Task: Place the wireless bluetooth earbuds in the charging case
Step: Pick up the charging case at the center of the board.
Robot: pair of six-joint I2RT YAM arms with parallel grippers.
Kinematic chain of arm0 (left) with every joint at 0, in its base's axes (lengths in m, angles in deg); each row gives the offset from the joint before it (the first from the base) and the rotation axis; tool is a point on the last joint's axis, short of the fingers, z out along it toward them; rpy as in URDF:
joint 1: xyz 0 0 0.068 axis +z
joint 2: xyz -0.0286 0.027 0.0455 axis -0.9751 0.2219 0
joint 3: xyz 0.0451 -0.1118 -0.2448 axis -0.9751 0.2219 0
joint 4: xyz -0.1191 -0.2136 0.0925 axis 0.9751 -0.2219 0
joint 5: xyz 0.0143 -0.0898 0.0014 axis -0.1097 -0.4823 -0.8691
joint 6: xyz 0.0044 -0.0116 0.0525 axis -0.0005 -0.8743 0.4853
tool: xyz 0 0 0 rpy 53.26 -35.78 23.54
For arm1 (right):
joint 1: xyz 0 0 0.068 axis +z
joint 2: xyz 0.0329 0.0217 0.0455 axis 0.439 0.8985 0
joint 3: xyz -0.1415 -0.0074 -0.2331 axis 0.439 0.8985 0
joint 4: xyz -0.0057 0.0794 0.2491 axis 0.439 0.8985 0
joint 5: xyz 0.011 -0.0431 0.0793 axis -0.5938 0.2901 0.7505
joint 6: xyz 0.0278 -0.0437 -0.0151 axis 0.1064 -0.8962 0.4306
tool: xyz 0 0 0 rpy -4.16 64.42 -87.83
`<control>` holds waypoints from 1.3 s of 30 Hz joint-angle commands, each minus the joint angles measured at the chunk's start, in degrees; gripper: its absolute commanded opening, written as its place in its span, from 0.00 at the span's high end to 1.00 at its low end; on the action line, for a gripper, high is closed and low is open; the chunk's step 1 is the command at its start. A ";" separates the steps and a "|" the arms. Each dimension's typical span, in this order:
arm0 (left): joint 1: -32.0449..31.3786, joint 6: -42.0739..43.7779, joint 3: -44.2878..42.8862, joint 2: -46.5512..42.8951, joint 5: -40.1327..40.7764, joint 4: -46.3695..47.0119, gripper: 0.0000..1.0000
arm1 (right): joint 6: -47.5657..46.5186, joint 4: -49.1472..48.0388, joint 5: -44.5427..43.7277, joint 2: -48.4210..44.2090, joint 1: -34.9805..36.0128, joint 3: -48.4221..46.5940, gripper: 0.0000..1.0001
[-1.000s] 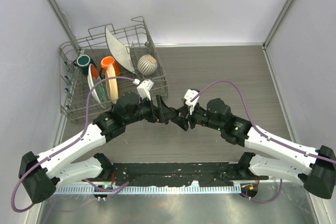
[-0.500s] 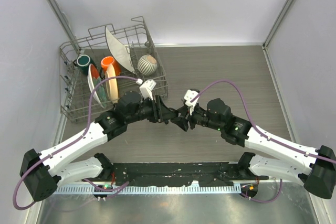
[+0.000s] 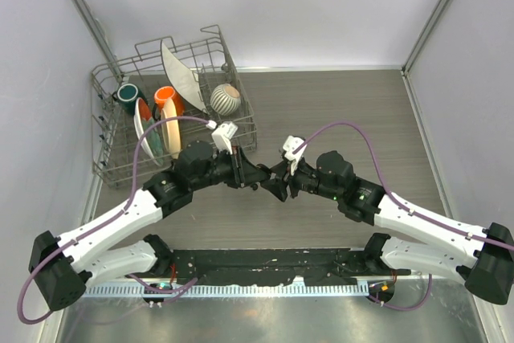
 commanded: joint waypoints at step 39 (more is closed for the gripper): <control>-0.13 32.60 34.43 -31.13 11.44 51.65 1.00 | 96.95 -21.40 0.98 10.30 -1.44 -1.00 0.23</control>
